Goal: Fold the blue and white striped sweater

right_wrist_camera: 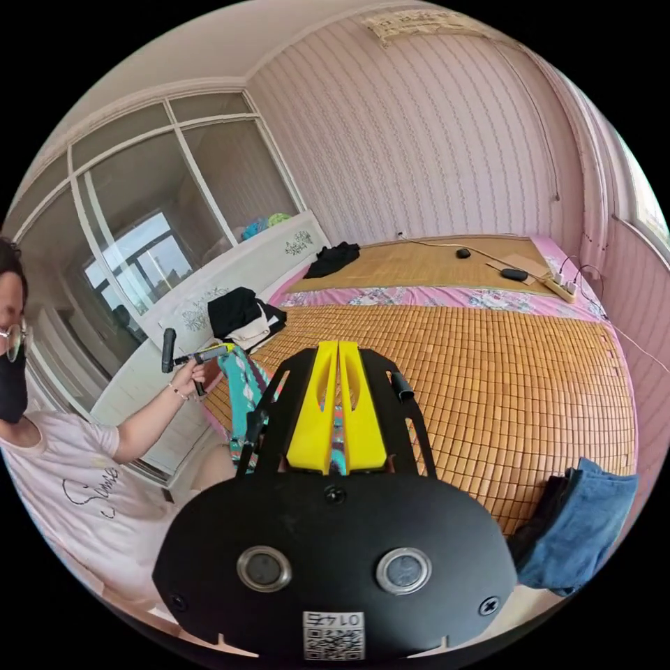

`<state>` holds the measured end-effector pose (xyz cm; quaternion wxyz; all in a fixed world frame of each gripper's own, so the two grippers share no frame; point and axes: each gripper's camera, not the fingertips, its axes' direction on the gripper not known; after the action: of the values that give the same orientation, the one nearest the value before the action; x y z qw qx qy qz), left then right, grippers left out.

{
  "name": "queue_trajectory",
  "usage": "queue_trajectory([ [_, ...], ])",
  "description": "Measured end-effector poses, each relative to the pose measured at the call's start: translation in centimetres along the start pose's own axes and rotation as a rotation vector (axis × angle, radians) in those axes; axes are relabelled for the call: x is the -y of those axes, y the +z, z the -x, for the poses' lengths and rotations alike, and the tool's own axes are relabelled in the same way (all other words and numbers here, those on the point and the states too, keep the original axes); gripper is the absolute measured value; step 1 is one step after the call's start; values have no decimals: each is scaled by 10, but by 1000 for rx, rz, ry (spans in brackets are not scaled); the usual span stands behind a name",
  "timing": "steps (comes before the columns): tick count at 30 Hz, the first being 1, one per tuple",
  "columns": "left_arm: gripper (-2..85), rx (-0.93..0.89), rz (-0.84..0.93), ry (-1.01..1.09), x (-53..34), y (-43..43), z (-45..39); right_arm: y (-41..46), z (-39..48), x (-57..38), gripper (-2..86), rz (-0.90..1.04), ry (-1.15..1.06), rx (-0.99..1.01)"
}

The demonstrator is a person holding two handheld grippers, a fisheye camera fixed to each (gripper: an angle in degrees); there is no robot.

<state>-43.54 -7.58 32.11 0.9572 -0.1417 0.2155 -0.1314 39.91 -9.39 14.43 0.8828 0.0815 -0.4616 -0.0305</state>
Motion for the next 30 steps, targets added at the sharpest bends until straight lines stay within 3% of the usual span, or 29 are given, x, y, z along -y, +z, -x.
queue_trajectory([
  [2, -7, -62, 28, -137, 5, 14, 20, 30, -1, -16, 12, 109, 11, -138],
  [4, 0, -71, -24, -123, -6, 9, 21, 52, -2, -39, 49, 192, 37, -185],
  [8, 7, 47, 18, 112, -76, 6, -13, 108, -3, -107, 179, 430, 138, -47],
  [12, 45, 121, 232, 368, -149, 63, -61, 159, 32, -148, 198, 638, 95, 47],
  [17, 88, 127, 257, 634, -169, 115, -126, 211, 83, -167, 178, 787, -179, -269],
  [21, 115, 183, 254, 810, -164, 154, -174, 202, 77, -158, 122, 762, -160, -286],
  [23, 115, 188, 324, 830, -162, 177, -182, 180, 64, -141, 28, 692, -82, -214],
  [25, 114, 169, 388, 787, -162, 194, -181, 161, 54, -122, 17, 646, -45, -203],
  [30, 112, -29, 300, 589, -155, 184, -169, 109, 25, -51, 4, 486, -12, -112],
])
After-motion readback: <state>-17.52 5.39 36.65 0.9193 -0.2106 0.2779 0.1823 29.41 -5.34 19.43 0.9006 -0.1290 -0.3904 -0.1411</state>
